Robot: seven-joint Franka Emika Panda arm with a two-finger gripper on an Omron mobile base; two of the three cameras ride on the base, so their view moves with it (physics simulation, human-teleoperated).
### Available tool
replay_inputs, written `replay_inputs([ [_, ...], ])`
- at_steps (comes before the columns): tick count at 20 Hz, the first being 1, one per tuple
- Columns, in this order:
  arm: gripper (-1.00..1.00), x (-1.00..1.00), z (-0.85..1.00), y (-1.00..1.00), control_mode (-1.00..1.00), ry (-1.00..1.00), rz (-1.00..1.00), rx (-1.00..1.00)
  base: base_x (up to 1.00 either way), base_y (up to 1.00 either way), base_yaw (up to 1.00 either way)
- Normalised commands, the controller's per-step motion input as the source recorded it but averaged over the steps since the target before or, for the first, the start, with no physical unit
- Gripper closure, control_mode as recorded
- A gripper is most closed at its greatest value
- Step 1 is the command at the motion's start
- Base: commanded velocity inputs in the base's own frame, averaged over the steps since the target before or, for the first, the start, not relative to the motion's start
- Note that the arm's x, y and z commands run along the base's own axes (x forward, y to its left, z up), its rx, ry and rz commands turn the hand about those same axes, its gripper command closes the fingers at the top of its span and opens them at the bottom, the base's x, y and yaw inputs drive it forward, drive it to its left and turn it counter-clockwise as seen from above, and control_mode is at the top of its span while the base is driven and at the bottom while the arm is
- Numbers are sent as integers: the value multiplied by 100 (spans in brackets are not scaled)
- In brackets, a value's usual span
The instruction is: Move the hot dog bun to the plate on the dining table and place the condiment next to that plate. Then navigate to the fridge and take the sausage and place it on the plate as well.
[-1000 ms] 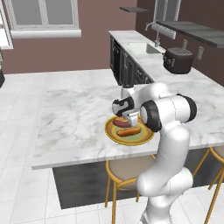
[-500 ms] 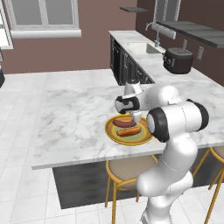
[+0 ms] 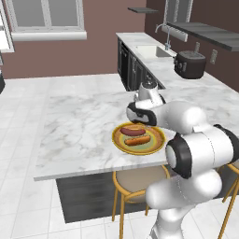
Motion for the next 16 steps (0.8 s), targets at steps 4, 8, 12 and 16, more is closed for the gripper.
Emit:
replay_inputs([
  [4, -100, -39, 64, 0, -100, -22, 1, 0, 0, 0, 0],
  [8, -100, -34, 67, 0, -100, -20, 4, -1, 0, 0, 0],
  [12, -100, -33, 66, 0, -100, -20, 6, -2, 0, 0, 0],
  [16, -100, -35, 64, 0, -100, -20, 7, -1, 0, 0, 0],
])
